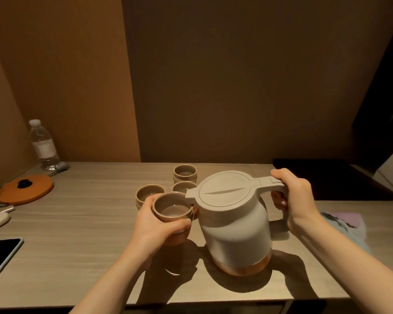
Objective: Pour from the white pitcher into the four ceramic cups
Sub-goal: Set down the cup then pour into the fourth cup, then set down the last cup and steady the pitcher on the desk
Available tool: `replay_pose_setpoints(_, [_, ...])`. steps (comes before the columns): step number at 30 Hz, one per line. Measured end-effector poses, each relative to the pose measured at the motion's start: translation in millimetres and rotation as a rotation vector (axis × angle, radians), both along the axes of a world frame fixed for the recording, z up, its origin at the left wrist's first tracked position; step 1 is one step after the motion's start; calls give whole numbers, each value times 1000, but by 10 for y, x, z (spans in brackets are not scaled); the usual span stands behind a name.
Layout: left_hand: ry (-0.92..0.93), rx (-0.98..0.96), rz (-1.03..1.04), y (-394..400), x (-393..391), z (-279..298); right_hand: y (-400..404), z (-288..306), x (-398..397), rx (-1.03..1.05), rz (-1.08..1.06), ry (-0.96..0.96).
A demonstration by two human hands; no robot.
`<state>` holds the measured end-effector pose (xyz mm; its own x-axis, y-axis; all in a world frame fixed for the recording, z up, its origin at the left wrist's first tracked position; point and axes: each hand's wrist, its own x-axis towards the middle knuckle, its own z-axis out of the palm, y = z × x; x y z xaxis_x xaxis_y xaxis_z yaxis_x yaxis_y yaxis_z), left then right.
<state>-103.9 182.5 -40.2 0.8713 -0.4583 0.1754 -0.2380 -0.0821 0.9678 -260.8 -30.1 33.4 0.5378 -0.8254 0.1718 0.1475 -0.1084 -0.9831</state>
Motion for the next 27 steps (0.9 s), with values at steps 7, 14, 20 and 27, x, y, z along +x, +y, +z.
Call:
replay_pose_setpoints(7, [-48,-26,8,-152,133,378,-92,210,73,59,-32,-82])
replay_pose_setpoints(14, [-103,-3,22,-366,409,674,-188,432,231,64,-95,-134])
replay_pose_setpoints(20, [-64,29,17,-550,817,792,-310,528,398,66,-139,-148])
replay_pose_setpoints(27, [-54,44,73,-728,1337,790,-480,475,610,73,-179,-132])
